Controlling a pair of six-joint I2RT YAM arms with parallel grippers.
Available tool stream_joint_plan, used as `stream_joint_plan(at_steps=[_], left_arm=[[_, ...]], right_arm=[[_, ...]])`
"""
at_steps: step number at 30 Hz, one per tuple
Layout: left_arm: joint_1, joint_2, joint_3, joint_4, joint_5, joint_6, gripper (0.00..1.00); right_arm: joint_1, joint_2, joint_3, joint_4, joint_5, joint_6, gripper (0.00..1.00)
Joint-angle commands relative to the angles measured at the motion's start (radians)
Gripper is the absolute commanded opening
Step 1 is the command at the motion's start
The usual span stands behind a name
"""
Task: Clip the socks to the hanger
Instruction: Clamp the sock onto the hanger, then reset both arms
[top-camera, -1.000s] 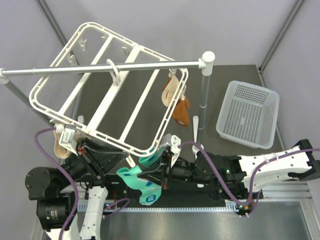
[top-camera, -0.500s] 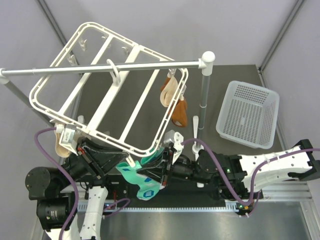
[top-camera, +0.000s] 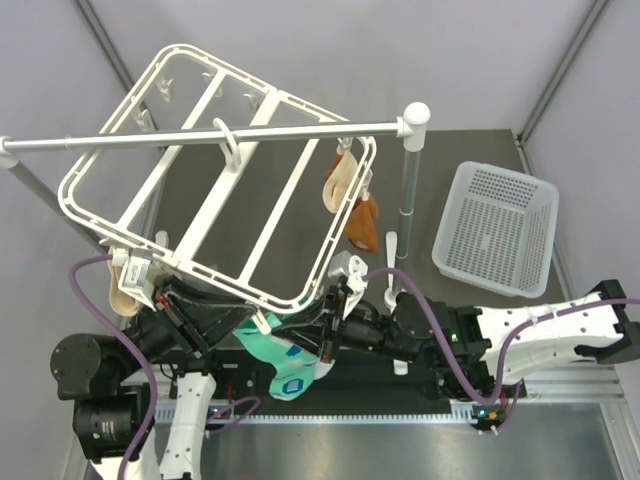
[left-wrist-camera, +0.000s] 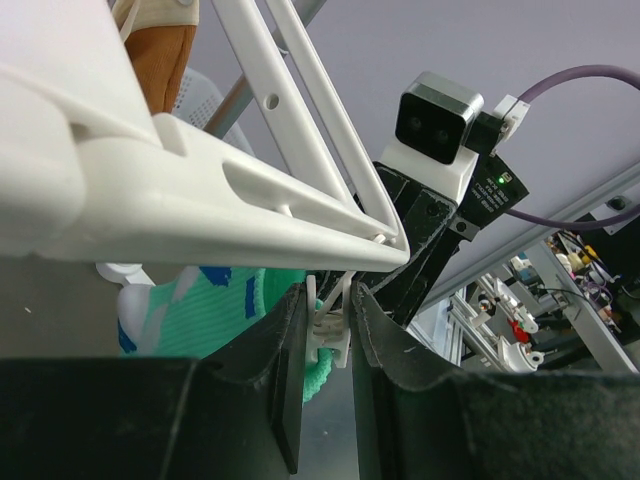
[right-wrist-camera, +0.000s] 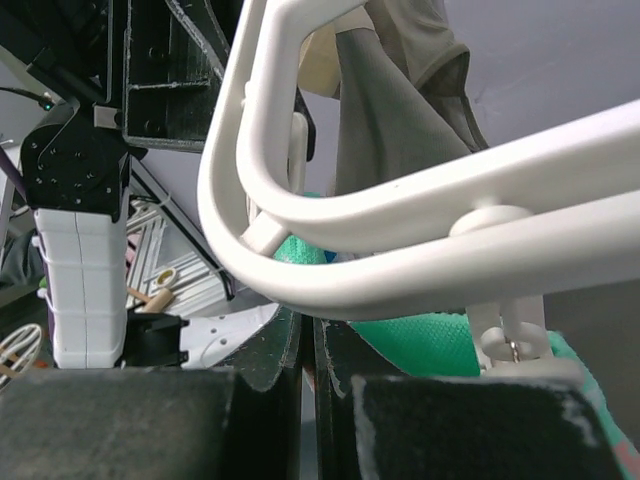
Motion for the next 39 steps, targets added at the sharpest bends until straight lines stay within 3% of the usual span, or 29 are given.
stream_joint_plan(at_steps=[1,10,14,15,22,25,29,30,33,39], left_arm=[[0.009,0.002,0.015,-0.002,0.011,-0.004,0.00],[0.011,0.002,0.013,-0.002,0.014,0.005,0.04],[0.011,0.001,0.016,-0.008,0.013,0.010,0.25],[0.011,0.001,0.019,-0.008,0.008,0.014,0.37],[0.011,0.002,0.042,-0.046,-0.006,0.044,0.74],[0.009,0.002,0.058,-0.074,-0.016,0.070,0.81],[0.009,0.010,0.139,-0.219,-0.062,0.184,0.82],[0.008,0.013,0.160,-0.303,-0.078,0.255,0.82],[0.011,0.015,0.248,-0.440,-0.163,0.407,0.81],[0.008,-0.014,0.360,-0.644,-0.397,0.547,0.79]], right_arm=[[-0.020,0.002,0.065,0.089,0.000,-0.014,0.00],[-0.023,0.001,0.062,0.089,-0.017,0.000,0.00],[-0.022,-0.004,0.061,0.089,-0.021,0.002,0.00],[-0.023,-0.005,0.061,0.089,-0.023,0.002,0.00],[-0.031,-0.002,0.053,0.089,-0.010,0.002,0.05],[-0.036,0.002,0.051,0.085,-0.001,-0.004,0.09],[-0.037,0.010,0.059,0.030,0.046,-0.015,0.34],[-0.037,0.010,0.061,0.017,0.057,-0.023,0.47],[-0.037,-0.004,0.067,-0.067,0.065,-0.038,0.71],[-0.037,-0.085,0.082,-0.306,0.095,-0.060,0.98]])
